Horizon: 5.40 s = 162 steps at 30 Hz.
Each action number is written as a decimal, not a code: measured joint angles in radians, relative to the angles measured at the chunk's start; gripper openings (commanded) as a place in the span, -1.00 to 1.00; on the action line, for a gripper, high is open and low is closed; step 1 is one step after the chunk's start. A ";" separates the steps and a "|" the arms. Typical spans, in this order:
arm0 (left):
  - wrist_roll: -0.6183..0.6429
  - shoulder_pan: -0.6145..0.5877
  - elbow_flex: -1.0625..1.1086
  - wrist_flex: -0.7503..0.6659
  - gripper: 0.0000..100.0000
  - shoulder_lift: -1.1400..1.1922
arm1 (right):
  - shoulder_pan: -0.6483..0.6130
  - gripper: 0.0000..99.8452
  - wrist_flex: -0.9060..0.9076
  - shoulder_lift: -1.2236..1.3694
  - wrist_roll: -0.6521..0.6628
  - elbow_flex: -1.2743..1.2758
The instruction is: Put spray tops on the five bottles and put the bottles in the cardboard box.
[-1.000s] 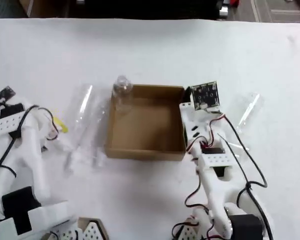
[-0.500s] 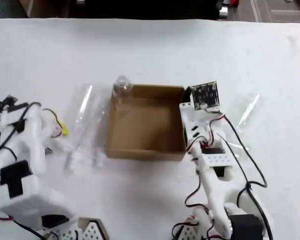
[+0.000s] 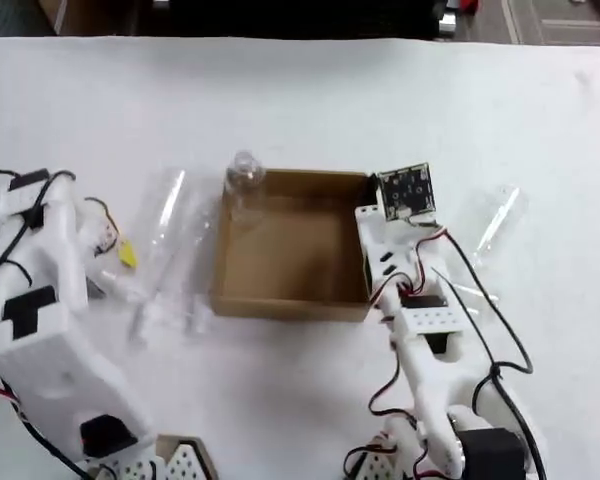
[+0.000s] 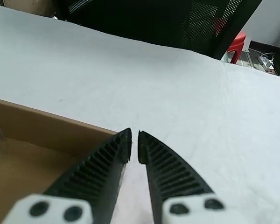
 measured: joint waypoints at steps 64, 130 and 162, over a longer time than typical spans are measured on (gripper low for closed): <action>-0.537 0.480 -0.575 0.196 -0.95 -1.043 | -0.003 -0.97 0.000 0.006 0.046 0.000; -0.701 0.575 0.132 -0.230 -0.95 -1.629 | -0.005 -0.97 -0.006 0.130 0.072 -0.069; -0.701 0.681 0.638 -1.112 -0.95 -1.551 | -0.005 -0.97 -0.006 0.130 0.072 -0.077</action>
